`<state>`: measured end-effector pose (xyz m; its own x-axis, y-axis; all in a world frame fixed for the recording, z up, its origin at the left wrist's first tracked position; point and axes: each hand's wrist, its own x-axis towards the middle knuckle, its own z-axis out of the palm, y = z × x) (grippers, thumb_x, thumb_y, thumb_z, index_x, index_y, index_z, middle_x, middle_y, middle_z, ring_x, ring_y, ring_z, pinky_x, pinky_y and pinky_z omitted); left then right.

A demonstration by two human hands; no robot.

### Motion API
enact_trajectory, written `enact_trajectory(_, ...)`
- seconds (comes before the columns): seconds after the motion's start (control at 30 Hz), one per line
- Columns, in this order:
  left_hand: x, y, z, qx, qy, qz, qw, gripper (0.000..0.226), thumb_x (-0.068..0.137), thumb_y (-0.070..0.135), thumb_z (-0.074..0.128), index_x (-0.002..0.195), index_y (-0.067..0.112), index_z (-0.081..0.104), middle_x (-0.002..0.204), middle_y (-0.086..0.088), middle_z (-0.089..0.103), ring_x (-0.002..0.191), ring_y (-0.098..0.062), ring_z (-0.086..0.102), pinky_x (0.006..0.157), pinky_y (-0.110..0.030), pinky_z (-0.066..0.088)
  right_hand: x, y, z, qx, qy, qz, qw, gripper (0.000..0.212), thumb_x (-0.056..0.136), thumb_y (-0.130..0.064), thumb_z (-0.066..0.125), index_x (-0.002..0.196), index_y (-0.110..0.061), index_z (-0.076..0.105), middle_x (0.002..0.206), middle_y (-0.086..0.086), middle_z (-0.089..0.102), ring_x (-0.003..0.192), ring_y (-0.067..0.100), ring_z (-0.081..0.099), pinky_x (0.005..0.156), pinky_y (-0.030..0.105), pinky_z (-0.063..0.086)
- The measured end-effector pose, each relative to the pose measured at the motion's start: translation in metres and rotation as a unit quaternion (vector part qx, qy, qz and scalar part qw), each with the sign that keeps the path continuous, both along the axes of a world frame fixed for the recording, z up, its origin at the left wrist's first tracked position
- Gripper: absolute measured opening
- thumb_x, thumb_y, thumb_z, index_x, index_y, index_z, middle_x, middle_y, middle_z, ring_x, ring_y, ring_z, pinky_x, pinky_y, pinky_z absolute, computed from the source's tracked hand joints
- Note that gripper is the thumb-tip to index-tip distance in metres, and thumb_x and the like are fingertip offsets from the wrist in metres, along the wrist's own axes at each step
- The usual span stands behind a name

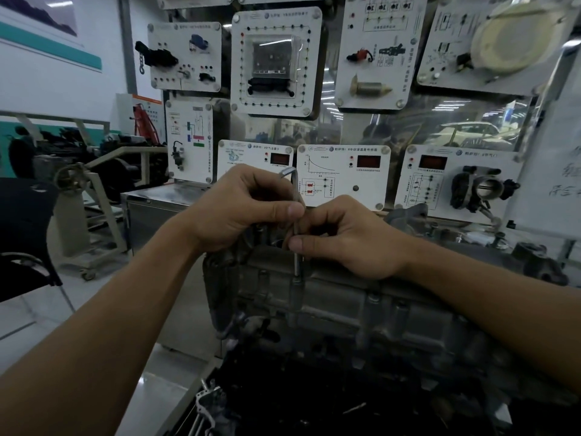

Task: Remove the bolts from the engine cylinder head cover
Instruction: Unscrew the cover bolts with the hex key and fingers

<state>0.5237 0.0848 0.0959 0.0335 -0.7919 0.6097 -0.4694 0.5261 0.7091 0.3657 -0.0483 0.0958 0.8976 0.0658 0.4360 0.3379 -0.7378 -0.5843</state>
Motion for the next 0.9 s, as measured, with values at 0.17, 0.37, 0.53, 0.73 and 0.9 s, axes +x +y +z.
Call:
enact_trajectory(0.17, 0.000, -0.001, 0.003, 0.017, 0.014, -0.024, 0.999, 0.021, 0.072, 0.029, 0.085, 0.080, 0.012, 0.076, 0.081, -0.007, 0.069, 0.066, -0.012, 0.065, 0.060, -0.020, 0.052, -0.001, 0.003, -0.003, 0.011, 0.008, -0.006, 1.000, 0.021, 0.092, -0.005, 0.067, 0.086, -0.025, 0.073, 0.080, -0.011, 0.072, 0.078, 0.005, 0.065, 0.078, 0.024, 0.054)
enact_trajectory(0.37, -0.002, -0.001, 0.002, 0.028, -0.023, 0.000, 0.999, 0.002, 0.080, 0.013, 0.075, 0.082, 0.013, 0.075, 0.077, -0.009, 0.068, 0.062, -0.015, 0.063, 0.060, -0.024, 0.053, -0.004, 0.001, -0.007, 0.022, 0.009, -0.013, 1.000, 0.020, 0.091, -0.006, 0.068, 0.083, -0.023, 0.074, 0.080, -0.007, 0.073, 0.079, 0.007, 0.066, 0.078, 0.026, 0.053)
enact_trajectory(0.53, -0.003, -0.001, 0.000, 0.015, -0.027, 0.023, 0.999, 0.004, 0.076, 0.022, 0.077, 0.077, 0.019, 0.074, 0.076, -0.007, 0.069, 0.067, -0.017, 0.064, 0.065, -0.026, 0.052, 0.000, -0.005, -0.010, 0.063, -0.030, -0.019, 0.997, 0.016, 0.085, -0.014, 0.076, 0.086, 0.002, 0.075, 0.084, 0.028, 0.069, 0.076, 0.025, 0.060, 0.078, 0.054, 0.052)
enact_trajectory(0.73, -0.004, -0.003, -0.001, 0.001, -0.042, 0.039, 0.998, 0.011, 0.073, 0.025, 0.078, 0.075, 0.015, 0.073, 0.076, -0.006, 0.069, 0.072, -0.018, 0.063, 0.070, -0.030, 0.053, 0.004, -0.011, -0.014, 0.111, -0.051, -0.011, 0.992, 0.020, 0.078, -0.009, 0.081, 0.087, 0.007, 0.075, 0.082, 0.023, 0.073, 0.075, 0.018, 0.064, 0.076, 0.033, 0.053)
enact_trajectory(0.9, -0.006, -0.006, -0.001, 0.001, -0.032, 0.022, 0.999, 0.022, 0.072, 0.021, 0.078, 0.076, 0.005, 0.065, 0.072, -0.001, 0.066, 0.069, -0.014, 0.061, 0.066, -0.024, 0.052, 0.005, -0.011, -0.015, 0.101, -0.057, -0.010, 0.993, 0.023, 0.081, -0.009, 0.079, 0.081, 0.012, 0.070, 0.067, 0.014, 0.064, 0.060, 0.007, 0.054, 0.059, 0.016, 0.046)
